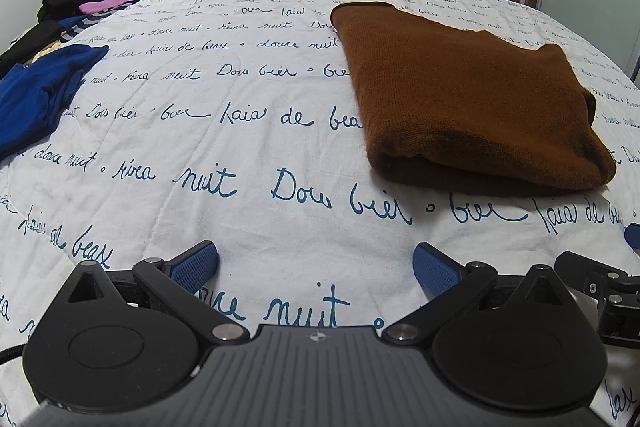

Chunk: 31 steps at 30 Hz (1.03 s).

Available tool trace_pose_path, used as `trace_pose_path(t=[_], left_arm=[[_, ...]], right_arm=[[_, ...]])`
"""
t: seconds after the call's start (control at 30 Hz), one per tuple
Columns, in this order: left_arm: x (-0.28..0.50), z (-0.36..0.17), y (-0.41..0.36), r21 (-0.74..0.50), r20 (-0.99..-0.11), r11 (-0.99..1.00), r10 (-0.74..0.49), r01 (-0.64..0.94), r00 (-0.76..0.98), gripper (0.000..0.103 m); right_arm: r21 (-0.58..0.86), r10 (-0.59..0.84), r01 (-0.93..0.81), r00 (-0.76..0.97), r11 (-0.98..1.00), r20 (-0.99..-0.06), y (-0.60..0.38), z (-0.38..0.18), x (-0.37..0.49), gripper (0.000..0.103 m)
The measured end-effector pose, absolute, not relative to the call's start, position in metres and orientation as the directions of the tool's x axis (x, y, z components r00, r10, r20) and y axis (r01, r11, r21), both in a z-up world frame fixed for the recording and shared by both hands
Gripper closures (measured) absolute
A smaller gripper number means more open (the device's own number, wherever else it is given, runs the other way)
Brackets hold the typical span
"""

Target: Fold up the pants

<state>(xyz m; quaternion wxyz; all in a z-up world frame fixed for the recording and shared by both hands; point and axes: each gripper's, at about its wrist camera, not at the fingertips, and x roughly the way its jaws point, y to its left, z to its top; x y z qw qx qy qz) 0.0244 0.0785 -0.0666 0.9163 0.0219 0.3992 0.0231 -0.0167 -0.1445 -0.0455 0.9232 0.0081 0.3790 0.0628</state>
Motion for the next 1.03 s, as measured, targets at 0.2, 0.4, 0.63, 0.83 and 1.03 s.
trace_pose_path(t=[0.2,0.4,0.63,0.83,1.03], left_arm=[[0.024,-0.067,0.078,0.059,-0.731,0.998,0.060,-0.024,0.680,0.000],[0.024,-0.067,0.079,0.058,-0.731,0.998,0.059,-0.024,0.680,0.000],[0.025,-0.069,0.079,0.052,-0.732,0.998,0.052,-0.021,0.679,0.000],[0.025,-0.067,0.083,0.039,-0.732,0.999,0.039,-0.015,0.681,0.000],[0.022,-0.049,0.112,-0.043,-0.681,0.994,0.047,-0.104,0.731,0.000]], right_arm=[[0.062,0.122,-0.110,0.705,0.992,-0.699,-0.144,-0.046,-0.017,0.000],[0.060,0.122,-0.112,0.705,0.992,-0.699,-0.144,-0.046,-0.017,0.000],[0.056,0.123,-0.118,0.703,0.991,-0.700,-0.144,-0.046,-0.017,0.000],[0.103,0.188,-0.161,0.710,0.982,-0.679,-0.154,-0.039,-0.021,0.000],[0.185,0.404,-0.370,0.700,0.910,-0.589,-0.164,-0.011,-0.030,0.000]])
